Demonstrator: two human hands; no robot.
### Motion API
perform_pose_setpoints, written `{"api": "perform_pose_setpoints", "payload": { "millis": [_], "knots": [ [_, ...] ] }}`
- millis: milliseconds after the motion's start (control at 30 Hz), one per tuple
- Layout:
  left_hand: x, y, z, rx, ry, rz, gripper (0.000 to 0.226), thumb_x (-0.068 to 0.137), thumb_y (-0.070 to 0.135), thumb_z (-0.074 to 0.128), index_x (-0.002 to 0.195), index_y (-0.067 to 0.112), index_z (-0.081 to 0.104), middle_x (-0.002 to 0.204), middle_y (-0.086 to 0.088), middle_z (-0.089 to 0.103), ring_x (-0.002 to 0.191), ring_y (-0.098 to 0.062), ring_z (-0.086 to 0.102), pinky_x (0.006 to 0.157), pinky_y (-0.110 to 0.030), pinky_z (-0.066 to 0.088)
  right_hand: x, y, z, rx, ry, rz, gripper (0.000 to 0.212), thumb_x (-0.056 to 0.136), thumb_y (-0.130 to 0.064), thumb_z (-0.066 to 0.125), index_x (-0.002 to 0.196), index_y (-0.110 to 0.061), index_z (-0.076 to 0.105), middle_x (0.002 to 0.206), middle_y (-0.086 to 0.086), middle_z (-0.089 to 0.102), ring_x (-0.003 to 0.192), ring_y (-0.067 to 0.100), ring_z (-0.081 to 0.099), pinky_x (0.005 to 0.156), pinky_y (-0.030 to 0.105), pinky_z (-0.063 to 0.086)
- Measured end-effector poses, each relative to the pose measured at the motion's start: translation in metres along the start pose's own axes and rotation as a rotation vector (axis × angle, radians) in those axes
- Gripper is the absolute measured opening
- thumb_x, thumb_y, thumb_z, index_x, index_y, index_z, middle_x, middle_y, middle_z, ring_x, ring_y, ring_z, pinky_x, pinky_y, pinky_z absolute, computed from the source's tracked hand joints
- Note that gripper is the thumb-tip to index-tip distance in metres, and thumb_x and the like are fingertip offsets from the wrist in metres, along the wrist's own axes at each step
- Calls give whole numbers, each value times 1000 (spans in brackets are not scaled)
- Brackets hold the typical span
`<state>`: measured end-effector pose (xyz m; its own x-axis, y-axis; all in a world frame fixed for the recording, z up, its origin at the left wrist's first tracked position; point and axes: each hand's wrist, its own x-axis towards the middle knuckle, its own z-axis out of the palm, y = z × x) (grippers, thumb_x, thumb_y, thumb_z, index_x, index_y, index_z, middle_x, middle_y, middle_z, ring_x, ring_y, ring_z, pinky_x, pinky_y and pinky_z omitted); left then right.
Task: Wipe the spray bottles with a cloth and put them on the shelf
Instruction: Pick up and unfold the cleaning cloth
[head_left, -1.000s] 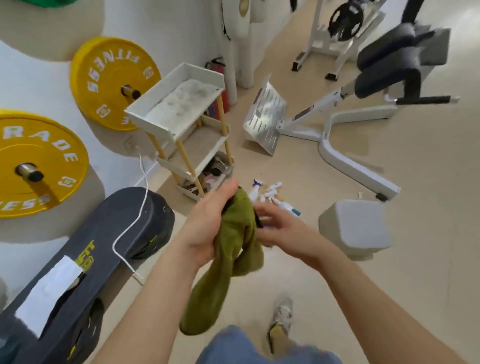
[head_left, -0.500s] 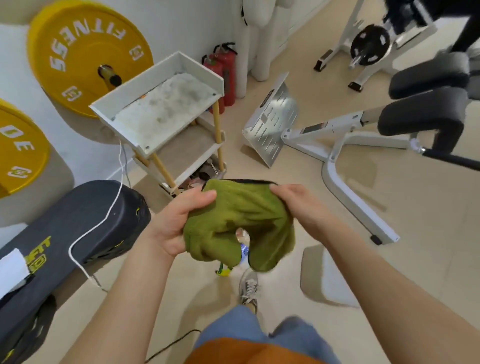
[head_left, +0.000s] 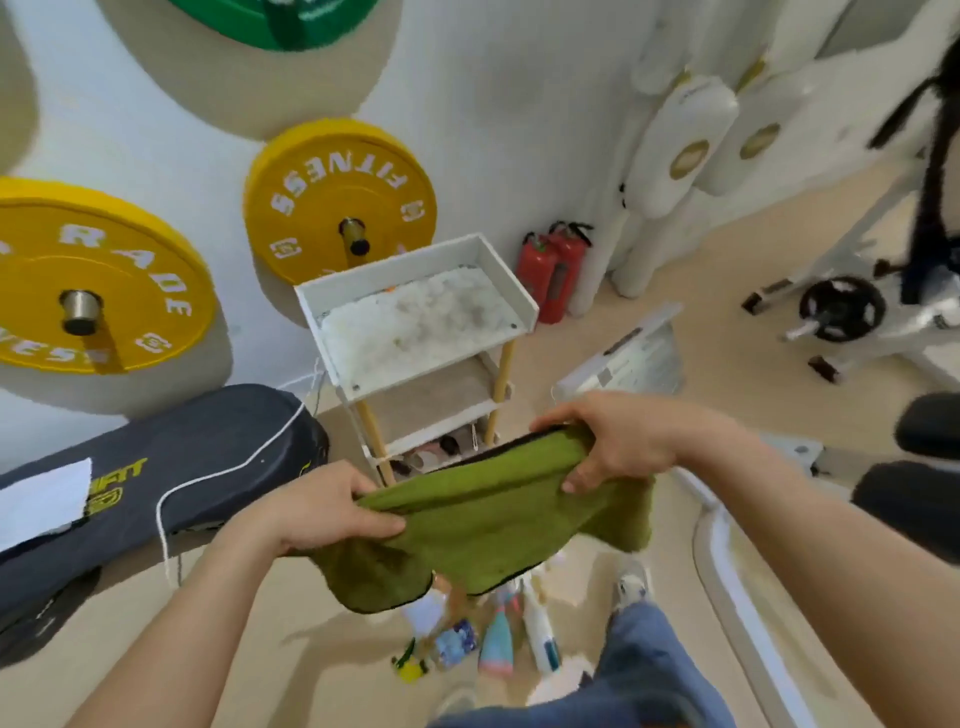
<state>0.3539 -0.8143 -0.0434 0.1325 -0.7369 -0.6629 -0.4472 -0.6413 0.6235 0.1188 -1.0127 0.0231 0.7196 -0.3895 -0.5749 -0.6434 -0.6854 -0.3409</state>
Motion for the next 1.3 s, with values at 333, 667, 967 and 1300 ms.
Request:
{"api": "perform_pose_setpoints", "payload": {
  "millis": [333,667,967,1300],
  "knots": [
    [-6,-38,84,-120,828,-425,44,69,53,79,59,17,57,53,0,55,53,-14,53,54,-29,44,108,58,10,176,-277,-418,15,88,-29,73,87,-14,71,70,-5,61,64,5,55,66,28,43],
    [-38,-107,198,-1313,990,-303,21,97,20,58,93,4,71,86,-17,74,73,-24,70,64,-29,59,127,10,134,1228,-650,-179,31,90,-8,54,118,-1,66,110,23,71,89,23,72,74,30,62],
    [110,-215,237,-1794,706,-296,46,93,55,52,97,14,74,90,-10,76,77,-21,73,74,-31,56,200,17,303,1755,-619,215,40,85,-31,53,101,-5,79,114,16,73,93,27,75,73,43,62],
    [266,-316,258,-1621,732,77,33,99,29,48,95,5,70,78,-11,74,69,-20,72,71,-30,60,320,83,430,1775,-670,-146,57,66,-40,79,113,-8,75,123,18,69,107,32,70,91,51,55]
  ]
}}
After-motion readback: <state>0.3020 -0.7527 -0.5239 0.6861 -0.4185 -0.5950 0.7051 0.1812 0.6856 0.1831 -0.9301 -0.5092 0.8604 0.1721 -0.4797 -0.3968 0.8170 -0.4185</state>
